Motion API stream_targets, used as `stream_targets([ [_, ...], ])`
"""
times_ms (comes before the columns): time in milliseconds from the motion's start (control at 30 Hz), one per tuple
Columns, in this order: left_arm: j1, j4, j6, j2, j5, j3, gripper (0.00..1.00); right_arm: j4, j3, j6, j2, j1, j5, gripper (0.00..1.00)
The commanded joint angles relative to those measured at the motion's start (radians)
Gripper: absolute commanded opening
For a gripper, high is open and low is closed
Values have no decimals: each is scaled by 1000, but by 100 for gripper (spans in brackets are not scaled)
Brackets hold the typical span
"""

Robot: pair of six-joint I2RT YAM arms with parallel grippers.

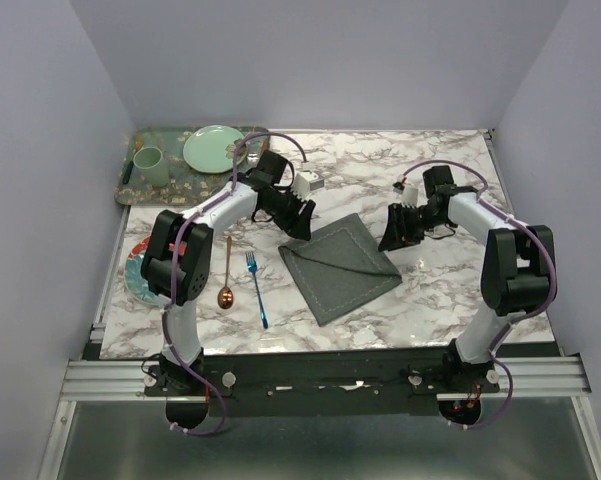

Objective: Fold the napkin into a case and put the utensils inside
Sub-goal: Smooth out the upper triangle-folded napkin at the center of the board.

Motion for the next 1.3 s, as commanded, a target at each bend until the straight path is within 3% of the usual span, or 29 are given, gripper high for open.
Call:
stream_targets([
  [0, 2, -8, -60, 6, -1, -2, 58, -54, -2, -46, -18, -2, 7, 48],
  [267, 2, 4, -78, 18, -16, -22, 52, -92, -24, -77, -17, 9, 2, 46],
  [500, 5, -18, -81, 35, -18, -26, 40, -123, -44, -127, -6, 12, 22, 45],
  [900, 12, -7, -106, 92, -27, -5, 15, -109, -32, -138, 43, 12, 73, 25],
  [1133, 19, 16, -132, 121, -33, 3, 8, -71, -32, -117, 44, 12, 91, 1],
  [1267, 28, 27, -141, 127, -31, -3, 8, -57, -32, -108, 40, 12, 98, 1],
])
